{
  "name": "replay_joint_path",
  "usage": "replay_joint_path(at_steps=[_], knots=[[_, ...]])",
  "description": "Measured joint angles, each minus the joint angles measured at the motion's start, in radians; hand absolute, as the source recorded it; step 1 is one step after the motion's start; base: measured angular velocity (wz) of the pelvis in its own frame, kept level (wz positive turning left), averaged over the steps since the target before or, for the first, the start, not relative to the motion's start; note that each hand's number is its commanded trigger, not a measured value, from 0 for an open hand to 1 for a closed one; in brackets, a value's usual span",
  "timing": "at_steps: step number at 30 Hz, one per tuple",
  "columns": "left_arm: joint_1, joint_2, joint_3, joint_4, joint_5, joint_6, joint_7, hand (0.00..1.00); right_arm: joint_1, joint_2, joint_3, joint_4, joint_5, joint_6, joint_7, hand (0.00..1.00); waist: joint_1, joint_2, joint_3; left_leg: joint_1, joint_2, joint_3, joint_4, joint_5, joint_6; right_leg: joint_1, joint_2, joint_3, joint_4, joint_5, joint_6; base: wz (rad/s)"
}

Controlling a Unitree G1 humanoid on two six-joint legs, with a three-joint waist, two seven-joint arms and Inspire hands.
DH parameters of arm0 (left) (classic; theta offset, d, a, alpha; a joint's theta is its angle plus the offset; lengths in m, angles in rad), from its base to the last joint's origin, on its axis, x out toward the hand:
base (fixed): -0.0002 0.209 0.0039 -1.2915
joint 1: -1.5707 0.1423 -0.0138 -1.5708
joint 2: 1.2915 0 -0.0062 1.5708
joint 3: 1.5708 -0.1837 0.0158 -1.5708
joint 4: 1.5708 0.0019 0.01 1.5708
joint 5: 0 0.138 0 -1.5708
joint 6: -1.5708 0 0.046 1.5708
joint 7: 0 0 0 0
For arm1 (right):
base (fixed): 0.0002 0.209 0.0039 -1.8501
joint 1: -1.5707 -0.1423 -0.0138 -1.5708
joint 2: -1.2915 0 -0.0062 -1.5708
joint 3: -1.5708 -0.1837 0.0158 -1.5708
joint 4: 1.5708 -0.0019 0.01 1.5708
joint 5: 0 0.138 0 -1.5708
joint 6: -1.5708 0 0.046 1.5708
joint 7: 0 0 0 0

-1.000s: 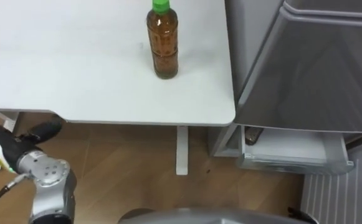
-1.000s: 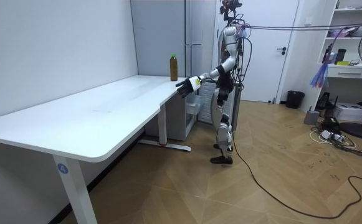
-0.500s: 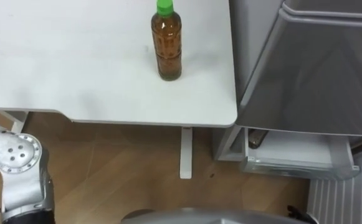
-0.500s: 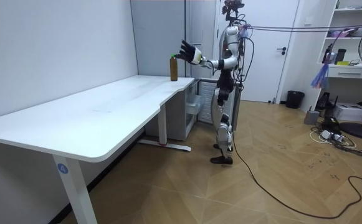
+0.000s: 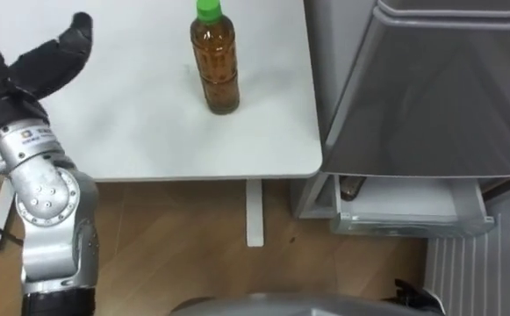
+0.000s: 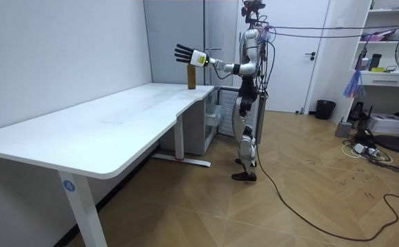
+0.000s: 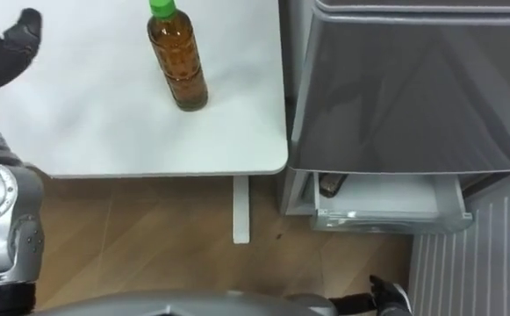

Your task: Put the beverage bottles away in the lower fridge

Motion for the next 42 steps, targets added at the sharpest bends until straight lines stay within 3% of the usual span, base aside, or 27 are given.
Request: replay_joint_path(at_steps=[4, 6, 11, 15, 25, 30, 35, 42], knots=[[-0.006, 0.001, -0.038, 0.000, 0.002, 0.010, -0.100, 0.00, -0.001, -0.003, -0.001, -0.001, 0.003, -0.001, 0.012, 0.00, -0.004, 0.005, 0.0006, 0.000, 0.000, -0.002, -0.001, 0.000, 0.000, -0.001, 0.000, -0.001, 0.000, 0.000, 0.000, 0.00], [-0.006, 0.003, -0.063, 0.000, 0.002, 0.035, -0.156, 0.00, -0.004, -0.006, -0.001, 0.000, 0.002, -0.001, 0.014, 0.00, -0.010, 0.009, 0.0014, -0.001, 0.000, -0.002, -0.001, 0.000, 0.000, -0.002, 0.000, -0.001, 0.000, 0.000, 0.000, 0.00], [-0.006, 0.004, -0.069, 0.000, 0.002, 0.068, -0.242, 0.00, -0.005, -0.011, -0.001, 0.002, 0.002, 0.000, 0.015, 0.00, -0.023, 0.019, -0.0010, 0.002, 0.001, -0.002, -0.001, 0.000, 0.000, -0.004, 0.000, -0.001, 0.008, 0.000, 0.000, 0.00], [-0.007, 0.011, -0.069, 0.000, 0.001, 0.073, -0.292, 0.00, -0.010, -0.011, -0.002, 0.006, 0.000, 0.001, 0.014, 0.00, -0.029, 0.019, -0.0014, 0.000, 0.001, 0.000, 0.000, 0.000, 0.000, -0.005, 0.000, 0.001, 0.008, 0.000, 0.000, 0.00], [-0.007, 0.015, -0.069, 0.000, -0.004, 0.119, -0.368, 0.00, -0.012, -0.010, 0.000, 0.006, -0.001, 0.002, 0.001, 0.00, -0.038, 0.020, -0.0050, -0.012, 0.002, 0.002, 0.010, 0.000, 0.000, -0.015, 0.000, 0.001, 0.012, 0.001, -0.002, 0.00], [-0.015, 0.019, -0.069, 0.029, -0.087, 0.153, -0.385, 0.00, -0.012, -0.008, 0.001, 0.004, -0.001, 0.022, -0.005, 0.00, -0.052, 0.016, 0.0006, -0.010, 0.003, 0.002, 0.011, 0.000, 0.000, -0.015, 0.000, 0.006, 0.015, 0.001, -0.002, -0.01], [-0.032, 0.020, -0.068, 0.042, -0.097, 0.169, -0.385, 0.00, -0.005, -0.007, 0.001, 0.003, -0.004, 0.045, -0.006, 0.00, -0.052, 0.006, 0.0082, -0.011, 0.004, 0.006, 0.009, 0.000, 0.000, -0.018, 0.000, 0.016, 0.016, 0.001, -0.002, -0.02], [-0.041, 0.020, -0.068, 0.067, -0.137, 0.180, -0.384, 0.00, 0.009, -0.007, 0.001, 0.000, -0.017, 0.067, -0.019, 0.00, -0.051, 0.008, 0.0070, -0.014, 0.003, 0.008, 0.006, 0.000, 0.000, -0.031, 0.001, 0.019, 0.022, 0.001, -0.002, -0.02]])
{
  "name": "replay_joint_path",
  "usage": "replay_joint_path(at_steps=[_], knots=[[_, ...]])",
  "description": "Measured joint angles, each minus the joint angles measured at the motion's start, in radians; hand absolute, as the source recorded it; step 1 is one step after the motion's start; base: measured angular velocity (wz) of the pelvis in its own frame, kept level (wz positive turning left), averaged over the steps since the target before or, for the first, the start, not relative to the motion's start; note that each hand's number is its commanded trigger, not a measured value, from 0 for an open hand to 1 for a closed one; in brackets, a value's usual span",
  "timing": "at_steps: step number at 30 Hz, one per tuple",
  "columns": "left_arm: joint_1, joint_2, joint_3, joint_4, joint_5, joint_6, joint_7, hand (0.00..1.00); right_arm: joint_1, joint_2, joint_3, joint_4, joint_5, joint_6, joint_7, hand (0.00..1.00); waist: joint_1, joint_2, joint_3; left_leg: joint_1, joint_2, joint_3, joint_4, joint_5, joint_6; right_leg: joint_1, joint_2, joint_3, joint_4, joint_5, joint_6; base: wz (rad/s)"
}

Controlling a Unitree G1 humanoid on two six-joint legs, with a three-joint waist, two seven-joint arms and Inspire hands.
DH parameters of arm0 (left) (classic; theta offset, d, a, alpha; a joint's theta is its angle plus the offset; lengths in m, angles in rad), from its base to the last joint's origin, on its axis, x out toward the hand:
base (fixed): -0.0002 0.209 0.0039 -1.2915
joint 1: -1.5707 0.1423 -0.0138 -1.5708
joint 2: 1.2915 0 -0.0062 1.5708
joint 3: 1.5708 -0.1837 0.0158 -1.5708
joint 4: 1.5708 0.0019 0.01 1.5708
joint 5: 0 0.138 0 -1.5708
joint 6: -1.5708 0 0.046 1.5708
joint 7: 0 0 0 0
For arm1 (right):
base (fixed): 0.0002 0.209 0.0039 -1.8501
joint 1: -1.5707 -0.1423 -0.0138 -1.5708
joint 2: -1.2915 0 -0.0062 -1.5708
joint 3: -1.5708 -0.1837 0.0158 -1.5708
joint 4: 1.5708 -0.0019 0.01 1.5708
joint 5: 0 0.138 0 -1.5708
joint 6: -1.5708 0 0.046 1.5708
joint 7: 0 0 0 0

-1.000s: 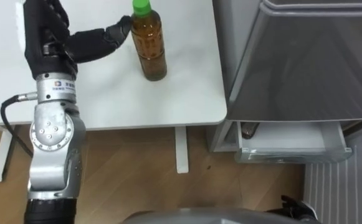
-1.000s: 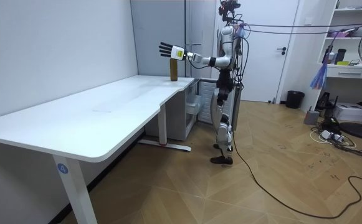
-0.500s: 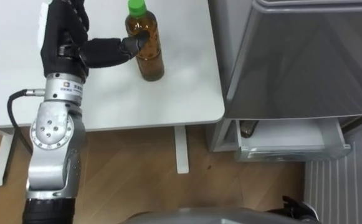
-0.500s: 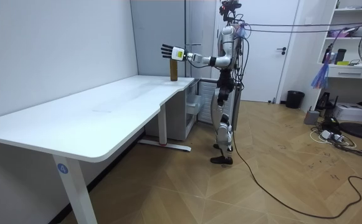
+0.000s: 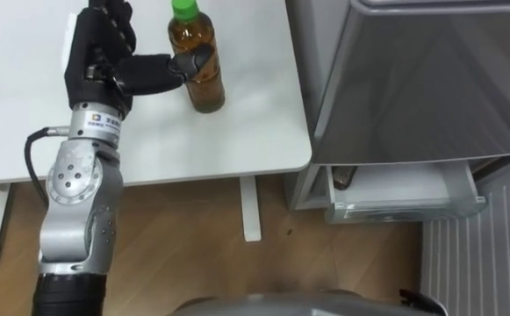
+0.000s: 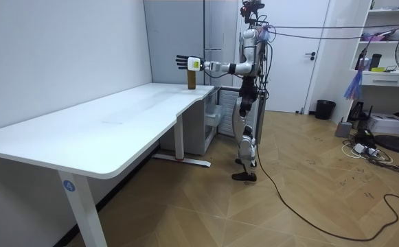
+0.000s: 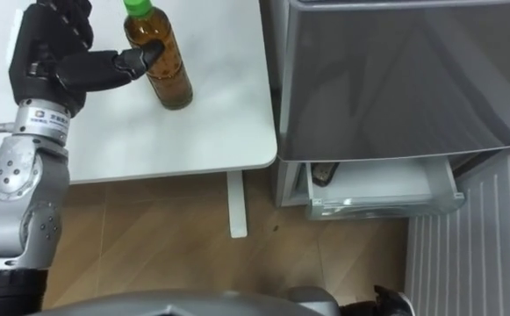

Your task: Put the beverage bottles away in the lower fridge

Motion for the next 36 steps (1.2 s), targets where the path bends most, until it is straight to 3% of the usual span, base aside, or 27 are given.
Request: replay_joint_path(at_steps=[5, 10, 18, 25, 36], knots=[[-0.019, -0.001, 0.000, 0.042, 0.000, 0.027, 0.001, 0.00, 0.003, 0.000, 0.000, -0.034, -0.028, 0.011, -0.004, 0.00, 0.000, 0.005, -0.0029, 0.001, 0.001, 0.005, -0.001, 0.000, 0.000, -0.004, 0.001, 0.009, 0.005, 0.000, 0.000, -0.06], [-0.020, -0.001, 0.000, 0.046, -0.002, 0.028, -0.002, 0.00, 0.014, -0.003, 0.000, -0.036, -0.028, 0.012, -0.008, 0.00, 0.000, 0.017, -0.0107, 0.007, 0.001, 0.014, -0.002, 0.000, 0.000, -0.002, 0.001, 0.012, 0.005, 0.000, 0.000, -0.02], [-0.022, -0.001, 0.000, 0.080, -0.001, 0.041, -0.018, 0.00, 0.015, -0.003, -0.001, -0.034, -0.070, 0.015, -0.009, 0.00, -0.001, 0.015, -0.0066, 0.025, 0.003, 0.022, -0.006, 0.000, 0.000, 0.010, 0.004, 0.026, 0.006, 0.000, 0.000, -0.04], [-0.025, -0.001, 0.005, 0.099, 0.000, 0.045, -0.017, 0.00, 0.016, -0.001, -0.001, -0.020, -0.147, 0.043, -0.011, 0.00, -0.001, 0.019, -0.0048, 0.018, 0.003, 0.022, -0.004, 0.000, 0.000, -0.001, 0.004, 0.028, 0.009, 0.000, -0.001, 0.00], [-0.106, -0.001, 0.007, 0.163, 0.000, 0.057, -0.013, 0.00, 0.009, 0.000, 0.000, 0.015, -0.271, 0.097, 0.004, 0.00, -0.006, 0.029, -0.0029, 0.025, 0.003, 0.023, -0.006, 0.000, 0.000, -0.004, 0.005, 0.035, 0.020, 0.000, -0.001, -0.02]])
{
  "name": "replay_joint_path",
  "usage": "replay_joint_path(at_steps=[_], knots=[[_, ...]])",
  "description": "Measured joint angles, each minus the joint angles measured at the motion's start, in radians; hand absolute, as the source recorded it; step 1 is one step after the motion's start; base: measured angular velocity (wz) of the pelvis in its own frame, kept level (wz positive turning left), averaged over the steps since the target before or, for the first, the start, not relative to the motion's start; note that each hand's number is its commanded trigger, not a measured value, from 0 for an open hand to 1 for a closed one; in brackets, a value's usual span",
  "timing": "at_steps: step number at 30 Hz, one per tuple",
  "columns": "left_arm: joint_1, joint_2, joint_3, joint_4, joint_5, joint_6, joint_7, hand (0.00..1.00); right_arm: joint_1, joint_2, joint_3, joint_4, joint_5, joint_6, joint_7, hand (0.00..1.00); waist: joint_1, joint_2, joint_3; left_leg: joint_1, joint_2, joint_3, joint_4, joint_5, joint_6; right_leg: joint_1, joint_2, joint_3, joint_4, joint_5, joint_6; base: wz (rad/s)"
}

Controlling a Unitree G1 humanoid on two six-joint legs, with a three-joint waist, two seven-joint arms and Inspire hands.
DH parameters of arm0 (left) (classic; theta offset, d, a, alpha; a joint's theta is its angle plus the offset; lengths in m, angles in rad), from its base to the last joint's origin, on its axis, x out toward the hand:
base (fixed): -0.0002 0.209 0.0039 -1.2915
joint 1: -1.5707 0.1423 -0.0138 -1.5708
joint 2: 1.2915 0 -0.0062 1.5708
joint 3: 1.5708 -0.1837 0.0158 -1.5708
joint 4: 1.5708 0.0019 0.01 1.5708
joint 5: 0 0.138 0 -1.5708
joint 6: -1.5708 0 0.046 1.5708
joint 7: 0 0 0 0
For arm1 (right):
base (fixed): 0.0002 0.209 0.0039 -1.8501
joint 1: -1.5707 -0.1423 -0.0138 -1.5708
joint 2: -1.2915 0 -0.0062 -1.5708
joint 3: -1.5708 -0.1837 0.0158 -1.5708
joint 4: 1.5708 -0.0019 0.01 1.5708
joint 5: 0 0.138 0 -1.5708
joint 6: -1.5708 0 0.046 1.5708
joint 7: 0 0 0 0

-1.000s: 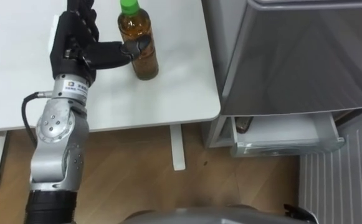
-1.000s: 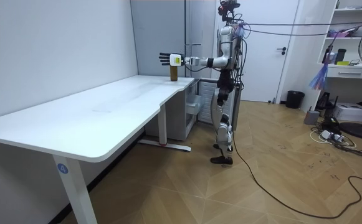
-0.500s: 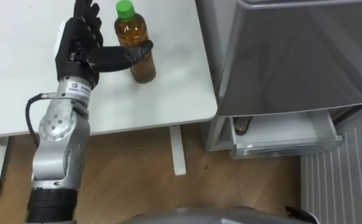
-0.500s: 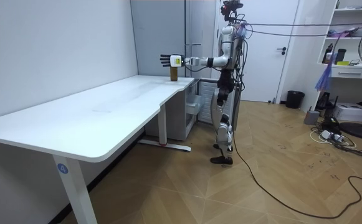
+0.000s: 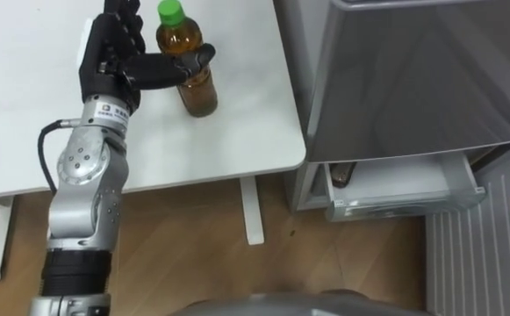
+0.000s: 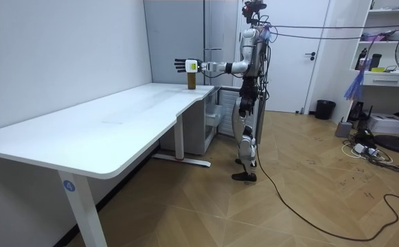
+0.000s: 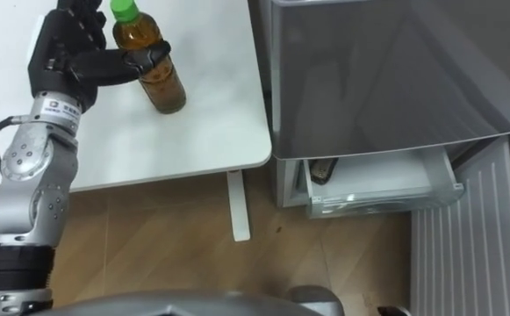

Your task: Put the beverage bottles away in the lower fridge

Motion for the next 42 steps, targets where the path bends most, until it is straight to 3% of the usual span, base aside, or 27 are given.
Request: replay_joint_path(at_steps=[4, 9, 15, 22, 31, 42], knots=[[-0.003, 0.004, 0.000, 0.047, 0.000, 0.009, 0.001, 0.00, 0.000, 0.000, -0.001, -0.004, -0.029, 0.012, 0.001, 0.00, -0.006, -0.002, 0.0010, -0.001, 0.000, 0.002, 0.001, 0.000, 0.000, -0.001, 0.000, 0.000, 0.003, 0.000, 0.000, -0.02], [-0.010, 0.037, 0.000, 0.050, 0.000, 0.045, -0.001, 0.00, -0.004, 0.000, -0.001, -0.014, -0.056, 0.030, 0.015, 0.00, -0.008, -0.009, 0.0031, -0.005, 0.000, 0.002, 0.005, 0.000, 0.000, -0.002, 0.000, 0.004, 0.002, -0.003, -0.004, 0.00], [-0.026, 0.052, 0.000, 0.050, 0.000, 0.050, -0.004, 0.00, -0.013, 0.000, 0.000, -0.016, -0.065, 0.033, 0.033, 0.00, -0.009, -0.012, 0.0010, -0.009, 0.000, 0.002, 0.006, 0.000, 0.000, -0.011, 0.000, 0.006, 0.002, -0.003, -0.004, 0.00], [-0.026, 0.056, 0.001, 0.067, -0.001, 0.072, 0.003, 0.00, -0.013, 0.000, -0.001, -0.016, -0.066, 0.034, 0.033, 0.00, -0.018, -0.014, -0.0004, -0.010, -0.001, 0.005, 0.011, 0.000, 0.000, -0.013, -0.001, 0.013, 0.002, -0.003, -0.004, 0.00], [-0.027, 0.056, 0.001, 0.083, -0.041, 0.072, 0.032, 0.00, -0.011, -0.001, -0.001, -0.015, -0.064, 0.035, 0.033, 0.00, -0.023, -0.012, -0.0050, -0.005, -0.001, 0.003, 0.011, 0.000, 0.000, -0.014, 0.002, 0.028, 0.003, -0.003, -0.005, -0.02], [-0.108, 0.056, 0.000, 0.177, -0.081, 0.086, 0.058, 0.00, -0.021, -0.001, -0.001, -0.016, -0.064, 0.044, 0.033, 0.00, -0.027, -0.011, -0.0050, -0.004, -0.001, 0.011, 0.010, 0.000, 0.000, -0.015, 0.002, 0.030, 0.002, -0.003, -0.005, 0.00]])
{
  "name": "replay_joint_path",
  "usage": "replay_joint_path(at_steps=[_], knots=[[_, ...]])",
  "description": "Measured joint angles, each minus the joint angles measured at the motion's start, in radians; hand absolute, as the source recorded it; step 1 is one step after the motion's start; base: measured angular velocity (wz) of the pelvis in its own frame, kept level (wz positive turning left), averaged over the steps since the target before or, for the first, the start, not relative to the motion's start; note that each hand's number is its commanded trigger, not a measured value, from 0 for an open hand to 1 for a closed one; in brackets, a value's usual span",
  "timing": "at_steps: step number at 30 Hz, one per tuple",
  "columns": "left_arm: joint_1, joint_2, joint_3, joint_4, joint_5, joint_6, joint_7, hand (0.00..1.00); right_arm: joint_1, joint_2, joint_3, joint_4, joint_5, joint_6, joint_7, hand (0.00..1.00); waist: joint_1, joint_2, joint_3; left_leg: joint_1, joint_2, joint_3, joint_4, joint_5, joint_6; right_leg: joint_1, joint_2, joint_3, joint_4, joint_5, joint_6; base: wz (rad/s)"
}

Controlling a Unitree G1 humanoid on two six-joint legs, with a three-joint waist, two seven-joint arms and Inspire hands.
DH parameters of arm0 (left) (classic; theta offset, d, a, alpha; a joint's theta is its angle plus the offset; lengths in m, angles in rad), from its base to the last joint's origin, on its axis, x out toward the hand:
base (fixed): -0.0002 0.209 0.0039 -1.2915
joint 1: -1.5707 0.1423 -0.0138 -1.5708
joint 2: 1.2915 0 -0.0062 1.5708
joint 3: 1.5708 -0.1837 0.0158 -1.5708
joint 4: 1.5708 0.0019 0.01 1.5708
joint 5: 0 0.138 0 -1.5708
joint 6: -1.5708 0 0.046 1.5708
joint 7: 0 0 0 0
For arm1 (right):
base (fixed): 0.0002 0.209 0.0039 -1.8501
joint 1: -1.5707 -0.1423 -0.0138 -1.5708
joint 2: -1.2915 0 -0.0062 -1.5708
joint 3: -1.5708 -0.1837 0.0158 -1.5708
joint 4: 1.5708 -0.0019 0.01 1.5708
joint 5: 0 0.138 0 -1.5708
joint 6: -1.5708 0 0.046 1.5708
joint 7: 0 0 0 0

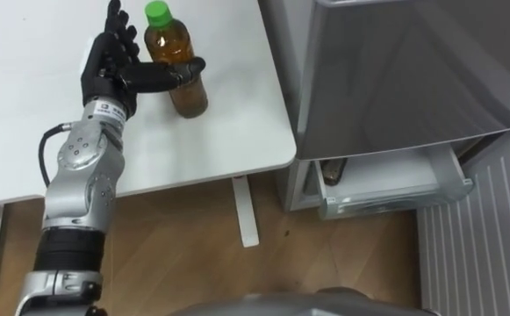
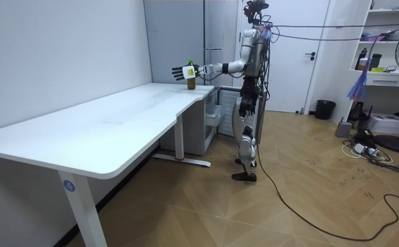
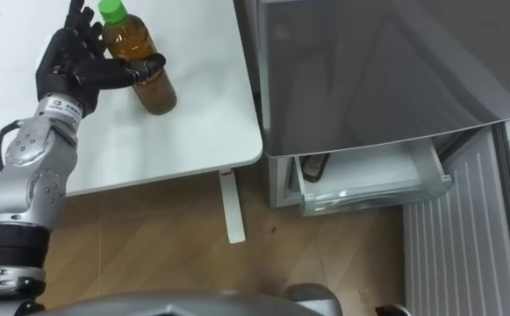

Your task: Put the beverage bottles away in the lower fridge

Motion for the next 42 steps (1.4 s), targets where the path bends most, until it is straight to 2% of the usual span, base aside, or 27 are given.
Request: replay_joint_path(at_steps=[10, 11, 12, 13, 14, 18, 23, 34, 42], knots=[[-0.015, 0.000, -0.002, 0.023, -0.028, 0.001, -0.001, 0.00, 0.000, 0.000, -0.002, -0.003, 0.000, 0.011, 0.010, 0.00, -0.020, 0.018, -0.0006, 0.003, 0.000, 0.003, -0.001, 0.000, 0.000, 0.000, 0.000, 0.001, 0.001, 0.000, 0.000, -0.01], [-0.015, 0.000, -0.002, 0.026, -0.030, 0.001, -0.001, 0.38, 0.001, 0.000, -0.002, -0.003, 0.002, 0.010, 0.010, 0.00, -0.025, 0.019, -0.0002, 0.003, -0.001, 0.003, -0.001, 0.000, 0.000, 0.000, 0.000, 0.001, 0.001, 0.000, 0.000, 0.00], [-0.016, 0.000, -0.003, 0.026, -0.033, 0.001, -0.001, 0.52, 0.001, 0.000, -0.002, -0.003, 0.004, 0.010, 0.012, 0.00, -0.027, 0.020, 0.0003, 0.003, -0.001, 0.003, -0.001, 0.000, 0.000, 0.000, 0.000, 0.001, 0.001, 0.000, 0.000, 0.00], [-0.017, 0.000, -0.003, 0.026, -0.037, 0.001, -0.001, 0.93, 0.000, 0.000, -0.002, -0.003, 0.004, 0.010, 0.013, 0.00, -0.027, 0.021, 0.0005, 0.003, -0.001, 0.003, -0.001, 0.000, 0.000, 0.000, 0.000, 0.001, 0.001, 0.000, 0.000, 0.00], [-0.018, 0.000, -0.005, 0.026, -0.037, 0.001, -0.001, 1.00, -0.001, 0.000, -0.001, -0.004, 0.006, 0.010, 0.015, 0.00, -0.027, 0.021, 0.0012, 0.003, -0.001, 0.003, -0.002, 0.000, 0.000, 0.000, 0.000, 0.001, 0.001, 0.000, 0.000, 0.00], [-0.032, 0.000, -0.005, 0.026, -0.037, 0.001, -0.007, 1.00, 0.002, -0.001, -0.002, -0.004, 0.011, 0.010, 0.038, 0.00, -0.028, 0.028, 0.0068, 0.003, 0.000, 0.003, -0.006, 0.000, 0.000, -0.002, 0.000, 0.000, 0.001, 0.000, 0.000, 0.00], [-0.039, 0.000, -0.005, 0.026, -0.036, 0.001, -0.039, 1.00, 0.000, -0.001, -0.002, -0.004, 0.014, 0.010, 0.045, 0.00, -0.028, 0.031, 0.0067, 0.004, 0.000, 0.003, -0.008, 0.000, 0.000, -0.002, 0.001, 0.000, 0.001, 0.000, 0.000, 0.00], [-0.040, 0.001, -0.009, 0.030, -0.036, 0.010, -0.047, 1.00, -0.006, -0.001, -0.002, -0.005, 0.013, 0.010, 0.067, 0.00, -0.029, 0.026, 0.0090, 0.005, -0.003, 0.003, -0.009, 0.000, 0.000, -0.003, -0.001, 0.003, -0.002, -0.001, 0.002, 0.00], [-0.040, 0.001, -0.008, 0.029, -0.036, 0.021, -0.067, 1.00, -0.007, -0.001, -0.002, -0.011, 0.002, 0.011, 0.076, 0.00, -0.030, 0.016, 0.0059, 0.007, -0.003, 0.004, -0.009, 0.000, 0.000, -0.001, -0.001, 0.004, -0.001, -0.001, 0.002, 0.00]])
